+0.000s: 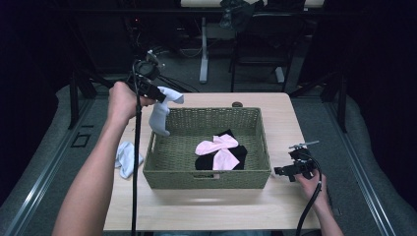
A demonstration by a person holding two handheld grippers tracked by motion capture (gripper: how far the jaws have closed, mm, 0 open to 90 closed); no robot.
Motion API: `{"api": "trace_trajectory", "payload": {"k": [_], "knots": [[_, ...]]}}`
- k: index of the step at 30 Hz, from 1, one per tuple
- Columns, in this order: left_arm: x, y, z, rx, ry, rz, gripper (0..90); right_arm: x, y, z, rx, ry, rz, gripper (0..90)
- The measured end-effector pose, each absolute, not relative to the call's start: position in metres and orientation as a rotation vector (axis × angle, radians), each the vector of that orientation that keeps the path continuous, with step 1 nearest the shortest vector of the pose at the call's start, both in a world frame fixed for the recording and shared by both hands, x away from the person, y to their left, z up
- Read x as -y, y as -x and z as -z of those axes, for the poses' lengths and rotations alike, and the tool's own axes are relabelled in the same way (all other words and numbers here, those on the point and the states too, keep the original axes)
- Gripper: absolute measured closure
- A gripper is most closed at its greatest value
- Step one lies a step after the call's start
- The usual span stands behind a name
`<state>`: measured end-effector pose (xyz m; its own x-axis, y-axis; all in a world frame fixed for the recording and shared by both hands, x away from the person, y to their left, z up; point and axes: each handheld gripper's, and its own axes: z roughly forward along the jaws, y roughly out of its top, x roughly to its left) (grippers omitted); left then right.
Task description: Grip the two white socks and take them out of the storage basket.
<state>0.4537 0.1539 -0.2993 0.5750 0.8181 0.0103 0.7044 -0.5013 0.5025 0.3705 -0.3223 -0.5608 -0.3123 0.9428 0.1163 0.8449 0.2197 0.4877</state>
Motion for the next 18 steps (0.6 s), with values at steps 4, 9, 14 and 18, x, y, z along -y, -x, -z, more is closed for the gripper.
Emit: {"api": "trace_trajectory", "payload": {"k": [4, 9, 14, 18], "knots": [[-0.167, -0.45, 0.291, -1.242, -2.342, -0.371, 85.7, 0.322, -0.37, 0.561, -2.282, -1.704, -0.7, 7.7], [-0.186, -0.444, 0.282, -1.28, -2.32, -0.403, 85.6, 0.322, -0.37, 0.561, -2.284, -1.702, -0.699, 7.8], [-0.205, -0.437, 0.282, -1.34, -2.3, -0.425, 85.7, 0.321, -0.37, 0.561, -2.285, -1.701, -0.698, 7.8], [-0.222, -0.435, 0.289, -1.392, -2.295, -0.427, 85.7, 0.321, -0.37, 0.561, -2.292, -1.696, -0.695, 7.8]]}}
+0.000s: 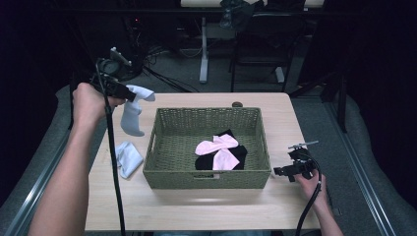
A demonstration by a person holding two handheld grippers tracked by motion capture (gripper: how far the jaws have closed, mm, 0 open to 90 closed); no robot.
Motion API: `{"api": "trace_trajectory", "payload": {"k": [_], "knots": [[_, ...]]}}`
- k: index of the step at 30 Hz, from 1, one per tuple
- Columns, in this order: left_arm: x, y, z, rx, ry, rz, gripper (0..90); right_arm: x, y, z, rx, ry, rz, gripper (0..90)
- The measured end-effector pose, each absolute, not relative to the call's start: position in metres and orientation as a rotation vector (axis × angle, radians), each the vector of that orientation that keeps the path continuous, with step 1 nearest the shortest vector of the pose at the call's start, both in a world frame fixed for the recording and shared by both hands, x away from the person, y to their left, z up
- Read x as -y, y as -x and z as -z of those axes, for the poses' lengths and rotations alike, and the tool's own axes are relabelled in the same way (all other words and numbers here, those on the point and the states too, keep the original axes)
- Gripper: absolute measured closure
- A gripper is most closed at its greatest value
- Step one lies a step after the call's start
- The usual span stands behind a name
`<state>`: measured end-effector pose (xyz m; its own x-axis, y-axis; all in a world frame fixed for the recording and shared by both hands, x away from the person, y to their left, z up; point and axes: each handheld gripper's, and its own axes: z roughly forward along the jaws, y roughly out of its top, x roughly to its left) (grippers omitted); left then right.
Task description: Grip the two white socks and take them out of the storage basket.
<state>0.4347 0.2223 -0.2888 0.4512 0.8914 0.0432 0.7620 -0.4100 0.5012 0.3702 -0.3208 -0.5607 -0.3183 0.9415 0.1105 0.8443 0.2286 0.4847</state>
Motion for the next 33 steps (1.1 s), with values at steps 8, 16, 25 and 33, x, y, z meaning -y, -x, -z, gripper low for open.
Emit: {"api": "trace_trajectory", "payload": {"k": [8, 16, 25, 33], "knots": [[-0.252, -0.43, 0.304, -1.487, -2.264, -0.421, 85.7, 0.321, -0.37, 0.561, -2.283, -1.702, -0.694, 7.8], [-0.27, -0.427, 0.321, -1.544, -2.249, -0.407, 85.6, 0.321, -0.37, 0.561, -2.291, -1.698, -0.691, 7.8], [-0.282, -0.427, 0.353, -1.593, -2.245, -0.368, 85.8, 0.32, -0.37, 0.561, -2.297, -1.702, -0.686, 7.8], [-0.288, -0.431, 0.4, -1.659, -2.24, -0.291, 85.9, 0.321, -0.37, 0.561, -2.29, -1.711, -0.703, 7.8]]}}
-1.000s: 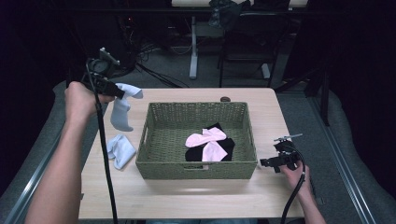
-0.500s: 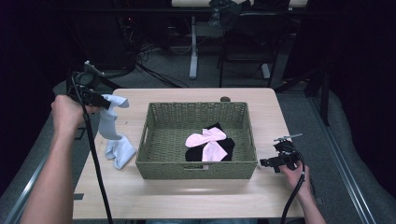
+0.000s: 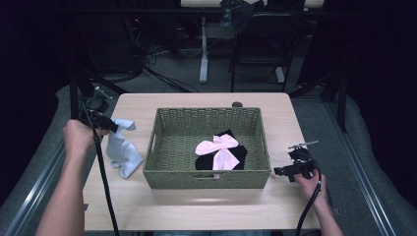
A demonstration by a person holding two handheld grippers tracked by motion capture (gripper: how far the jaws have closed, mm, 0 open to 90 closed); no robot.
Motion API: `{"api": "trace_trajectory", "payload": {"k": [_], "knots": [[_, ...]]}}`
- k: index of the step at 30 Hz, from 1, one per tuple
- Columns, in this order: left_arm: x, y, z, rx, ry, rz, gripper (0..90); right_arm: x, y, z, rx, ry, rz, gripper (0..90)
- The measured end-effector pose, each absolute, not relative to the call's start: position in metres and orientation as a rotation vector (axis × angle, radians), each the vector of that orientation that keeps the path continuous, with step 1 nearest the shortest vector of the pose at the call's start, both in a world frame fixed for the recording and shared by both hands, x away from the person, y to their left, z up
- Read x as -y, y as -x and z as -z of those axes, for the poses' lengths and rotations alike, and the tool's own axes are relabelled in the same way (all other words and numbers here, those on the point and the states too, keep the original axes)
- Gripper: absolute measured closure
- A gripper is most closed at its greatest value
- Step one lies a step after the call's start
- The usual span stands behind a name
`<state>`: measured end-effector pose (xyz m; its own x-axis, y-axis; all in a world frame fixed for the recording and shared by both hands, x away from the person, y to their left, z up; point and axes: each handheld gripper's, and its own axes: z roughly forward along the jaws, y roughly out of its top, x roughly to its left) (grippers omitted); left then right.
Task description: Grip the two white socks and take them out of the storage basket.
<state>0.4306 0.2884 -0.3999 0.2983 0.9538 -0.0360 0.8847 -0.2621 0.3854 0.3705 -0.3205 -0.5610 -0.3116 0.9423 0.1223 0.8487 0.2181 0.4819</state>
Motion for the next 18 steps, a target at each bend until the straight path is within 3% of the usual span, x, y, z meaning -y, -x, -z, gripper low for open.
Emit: {"api": "trace_trajectory", "payload": {"k": [15, 18], "knots": [[-0.301, -0.435, 0.493, -1.813, -2.177, -0.116, 85.0, 0.321, -0.371, 0.561, -2.302, -1.707, -0.701, 7.8], [-0.302, -0.434, 0.502, -1.823, -2.149, -0.109, 78.1, 0.32, -0.371, 0.562, -2.292, -1.708, -0.701, 7.8]]}}
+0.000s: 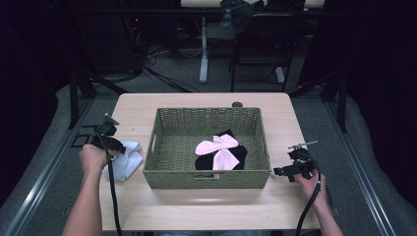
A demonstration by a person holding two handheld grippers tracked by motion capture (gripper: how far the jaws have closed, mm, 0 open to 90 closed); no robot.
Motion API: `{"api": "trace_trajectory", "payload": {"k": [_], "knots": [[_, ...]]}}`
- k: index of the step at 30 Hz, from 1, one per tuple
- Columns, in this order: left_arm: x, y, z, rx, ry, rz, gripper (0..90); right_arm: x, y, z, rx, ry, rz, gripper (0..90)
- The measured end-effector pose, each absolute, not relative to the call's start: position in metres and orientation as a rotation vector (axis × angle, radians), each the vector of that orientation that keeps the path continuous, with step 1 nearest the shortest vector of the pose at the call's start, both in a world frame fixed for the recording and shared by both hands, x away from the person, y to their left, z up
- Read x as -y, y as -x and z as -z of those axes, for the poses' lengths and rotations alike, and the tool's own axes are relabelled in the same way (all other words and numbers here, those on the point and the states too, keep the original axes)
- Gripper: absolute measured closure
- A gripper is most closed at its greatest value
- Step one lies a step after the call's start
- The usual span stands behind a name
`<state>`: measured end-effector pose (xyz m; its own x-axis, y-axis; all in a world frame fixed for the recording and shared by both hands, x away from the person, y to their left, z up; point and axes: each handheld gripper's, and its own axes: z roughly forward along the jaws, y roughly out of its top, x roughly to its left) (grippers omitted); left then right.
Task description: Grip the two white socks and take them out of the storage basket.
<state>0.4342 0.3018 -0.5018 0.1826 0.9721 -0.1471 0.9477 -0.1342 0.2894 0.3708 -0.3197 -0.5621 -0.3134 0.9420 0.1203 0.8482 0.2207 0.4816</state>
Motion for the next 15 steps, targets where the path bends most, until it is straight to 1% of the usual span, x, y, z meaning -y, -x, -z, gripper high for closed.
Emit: {"api": "trace_trajectory", "payload": {"k": [1, 2, 3, 4, 5, 7, 10, 11, 15], "knots": [[-0.302, -0.433, 0.506, -1.834, -2.124, -0.118, 70.7, 0.319, -0.371, 0.563, -2.28, -1.713, -0.712, 7.8], [-0.302, -0.432, 0.506, -1.835, -2.114, -0.12, 59.4, 0.32, -0.37, 0.562, -2.289, -1.71, -0.7, 7.8], [-0.303, -0.43, 0.506, -1.828, -2.097, -0.13, 55.1, 0.32, -0.37, 0.561, -2.295, -1.711, -0.702, 7.8], [-0.303, -0.429, 0.505, -1.825, -2.088, -0.148, 47.7, 0.321, -0.37, 0.561, -2.29, -1.713, -0.705, 7.8], [-0.304, -0.426, 0.503, -1.824, -2.073, -0.166, 42.5, 0.321, -0.37, 0.561, -2.282, -1.717, -0.707, 7.8], [-0.307, -0.419, 0.497, -1.795, -2.034, -0.202, 29.4, 0.321, -0.37, 0.561, -2.283, -1.717, -0.709, 7.8], [-0.31, -0.406, 0.488, -1.765, -1.998, -0.261, 19.7, 0.32, -0.37, 0.561, -2.294, -1.712, -0.703, 7.8], [-0.31, -0.402, 0.485, -1.759, -1.993, -0.284, 17.7, 0.32, -0.37, 0.561, -2.294, -1.709, -0.701, 7.8], [-0.307, -0.378, 0.478, -1.713, -1.986, -0.382, 15.1, 0.32, -0.37, 0.561, -2.294, -1.707, -0.7, 7.8]]}}
